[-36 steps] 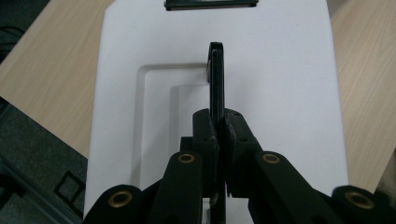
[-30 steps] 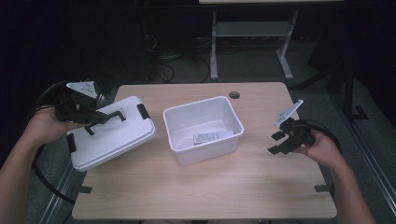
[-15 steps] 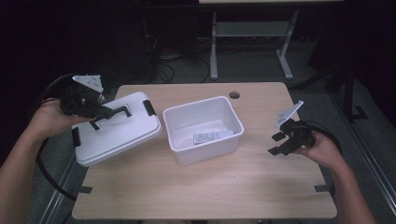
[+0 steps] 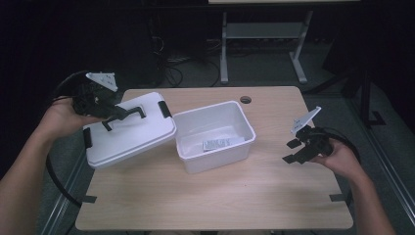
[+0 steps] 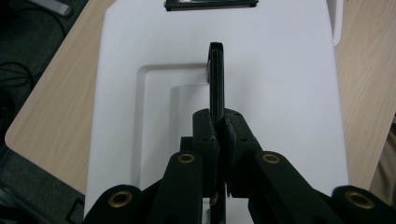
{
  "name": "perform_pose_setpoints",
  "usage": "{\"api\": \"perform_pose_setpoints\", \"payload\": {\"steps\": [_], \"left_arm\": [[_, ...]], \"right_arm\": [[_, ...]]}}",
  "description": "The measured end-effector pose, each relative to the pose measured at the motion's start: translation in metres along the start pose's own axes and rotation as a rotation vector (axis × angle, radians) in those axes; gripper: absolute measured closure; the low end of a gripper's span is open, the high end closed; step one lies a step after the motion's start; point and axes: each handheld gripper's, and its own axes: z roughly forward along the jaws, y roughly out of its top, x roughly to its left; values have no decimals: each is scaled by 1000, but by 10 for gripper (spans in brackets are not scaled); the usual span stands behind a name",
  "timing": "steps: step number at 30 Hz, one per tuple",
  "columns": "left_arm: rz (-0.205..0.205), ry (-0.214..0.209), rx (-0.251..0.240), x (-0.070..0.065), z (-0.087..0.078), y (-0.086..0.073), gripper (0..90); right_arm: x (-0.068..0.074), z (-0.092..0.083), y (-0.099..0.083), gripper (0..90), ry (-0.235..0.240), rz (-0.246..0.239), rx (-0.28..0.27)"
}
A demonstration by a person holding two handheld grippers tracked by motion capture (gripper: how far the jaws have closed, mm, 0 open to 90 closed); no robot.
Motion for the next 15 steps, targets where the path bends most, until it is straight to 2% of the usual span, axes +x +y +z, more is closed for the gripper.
{"api": "perform_pose_setpoints", "payload": {"steps": [8, 15], "left_arm": [[23, -14, 1, -3, 7, 19, 847], [57, -24, 2, -8, 14, 42, 847]], "right_arm": [[3, 5, -1, 355, -1, -6, 10], [6, 6, -1, 354, 1, -11, 15]]}}
